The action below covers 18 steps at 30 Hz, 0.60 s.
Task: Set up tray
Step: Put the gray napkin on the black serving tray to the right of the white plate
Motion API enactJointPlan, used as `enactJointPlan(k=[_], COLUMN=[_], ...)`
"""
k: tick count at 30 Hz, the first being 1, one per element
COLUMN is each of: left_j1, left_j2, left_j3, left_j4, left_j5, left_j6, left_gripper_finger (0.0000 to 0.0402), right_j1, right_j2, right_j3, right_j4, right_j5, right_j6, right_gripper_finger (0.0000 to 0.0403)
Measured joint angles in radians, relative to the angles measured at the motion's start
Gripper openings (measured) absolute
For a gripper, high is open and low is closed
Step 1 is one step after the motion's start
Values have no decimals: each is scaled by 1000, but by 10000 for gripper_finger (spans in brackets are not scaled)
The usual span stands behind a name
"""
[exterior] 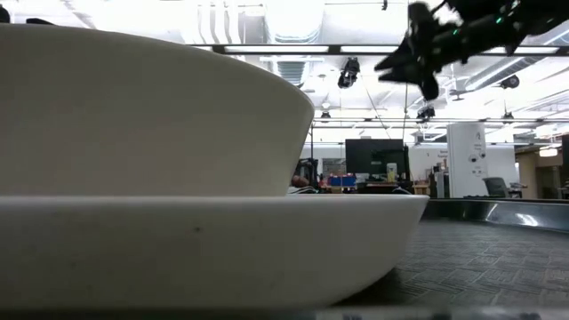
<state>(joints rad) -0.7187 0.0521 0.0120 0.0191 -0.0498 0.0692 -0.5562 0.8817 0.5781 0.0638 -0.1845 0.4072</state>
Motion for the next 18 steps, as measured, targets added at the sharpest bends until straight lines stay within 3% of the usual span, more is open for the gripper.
enactJointPlan(k=[6,12,18], left_j1=[0,0,0], left_j2=[0,0,0], left_j3=[0,0,0], left_j4=[0,0,0], left_j5=[0,3,3], left_j6=[0,0,0], left_gripper_finger=[48,48,48], right_j1=[-21,-21,-18], right_j2=[147,260,345], right_j3=[1,38,67], right_j4=[-2,51,63], right_j5=[-17,-141,-149], right_j6=[12,-33,-71], right_gripper_finger=[112,112,112])
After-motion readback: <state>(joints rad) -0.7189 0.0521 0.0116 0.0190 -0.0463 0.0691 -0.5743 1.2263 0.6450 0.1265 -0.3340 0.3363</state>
